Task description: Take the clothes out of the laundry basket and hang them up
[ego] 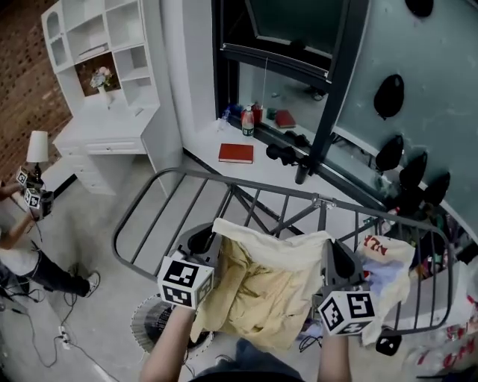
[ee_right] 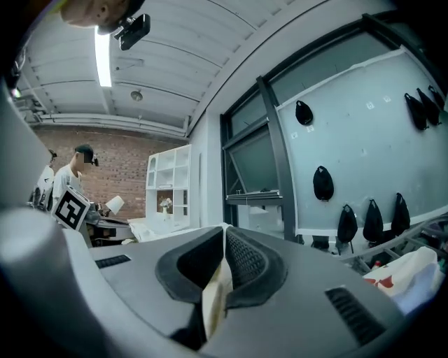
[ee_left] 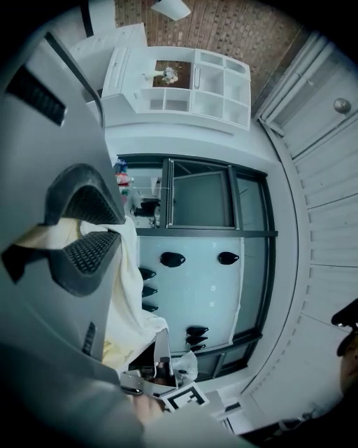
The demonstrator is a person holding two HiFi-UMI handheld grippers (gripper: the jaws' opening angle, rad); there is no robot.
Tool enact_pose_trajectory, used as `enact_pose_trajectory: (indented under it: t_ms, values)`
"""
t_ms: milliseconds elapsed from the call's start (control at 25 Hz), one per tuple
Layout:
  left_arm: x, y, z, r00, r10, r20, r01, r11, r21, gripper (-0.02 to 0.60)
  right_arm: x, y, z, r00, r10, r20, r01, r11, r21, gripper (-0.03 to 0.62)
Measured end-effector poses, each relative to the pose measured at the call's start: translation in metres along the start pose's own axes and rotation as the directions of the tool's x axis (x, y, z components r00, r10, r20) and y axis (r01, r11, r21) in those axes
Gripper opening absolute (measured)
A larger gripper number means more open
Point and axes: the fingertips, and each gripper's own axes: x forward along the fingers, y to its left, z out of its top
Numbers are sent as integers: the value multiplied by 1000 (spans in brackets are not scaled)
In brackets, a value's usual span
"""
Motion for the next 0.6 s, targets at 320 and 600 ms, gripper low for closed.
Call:
enact_pose_trajectory:
  t_ms: [320, 600]
  values:
    - [85, 6, 21, 1000, -30, 3, 30, 999, 13, 34, 54, -51, 10, 998, -69, 5, 69, 997, 36, 11]
    - [140, 5, 20, 999, -37, -31, 39, 998, 51, 34, 83, -86, 6, 995, -103, -12, 103, 995, 14, 11]
